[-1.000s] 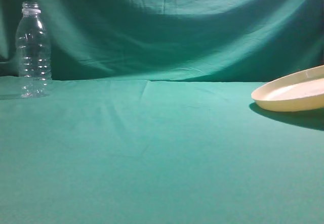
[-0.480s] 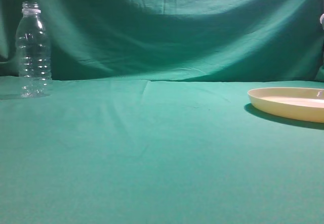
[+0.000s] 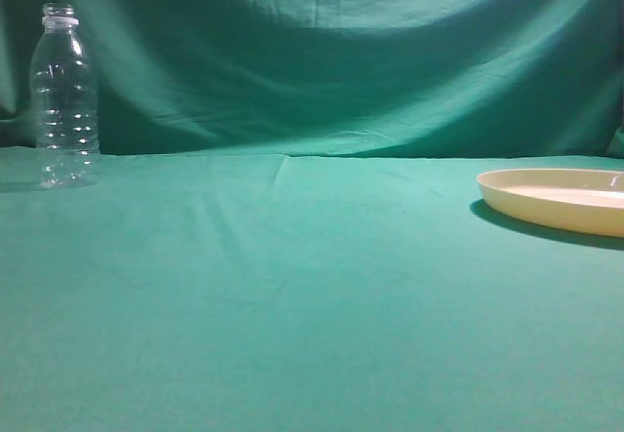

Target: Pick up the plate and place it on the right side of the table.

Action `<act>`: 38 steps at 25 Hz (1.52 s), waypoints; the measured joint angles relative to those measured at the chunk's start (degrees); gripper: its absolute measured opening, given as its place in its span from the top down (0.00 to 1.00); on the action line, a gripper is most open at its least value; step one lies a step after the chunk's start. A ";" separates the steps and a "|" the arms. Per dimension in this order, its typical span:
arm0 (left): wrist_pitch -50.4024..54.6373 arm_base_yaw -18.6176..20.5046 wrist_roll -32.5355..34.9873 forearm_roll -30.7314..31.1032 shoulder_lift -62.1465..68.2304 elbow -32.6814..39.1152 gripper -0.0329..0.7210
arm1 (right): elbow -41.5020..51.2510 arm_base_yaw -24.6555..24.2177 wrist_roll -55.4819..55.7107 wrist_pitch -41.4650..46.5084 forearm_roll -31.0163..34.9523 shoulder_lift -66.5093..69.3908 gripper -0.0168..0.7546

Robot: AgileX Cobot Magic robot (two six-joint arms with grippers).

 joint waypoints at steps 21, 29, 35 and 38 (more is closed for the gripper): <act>0.00 0.00 0.00 0.00 0.00 0.00 0.96 | 10.89 -0.09 -17.08 -0.34 17.29 -53.98 0.98; 0.00 0.00 0.00 0.00 0.00 0.00 0.96 | 26.43 -0.09 -23.48 -6.14 24.83 -72.65 0.98; 0.00 0.00 0.00 0.00 0.00 0.00 0.96 | 35.36 -0.09 -25.00 -8.59 34.43 -85.51 0.98; 0.00 0.00 0.00 0.00 0.00 0.00 0.96 | 37.51 -0.09 -25.13 -8.72 36.56 -90.05 0.98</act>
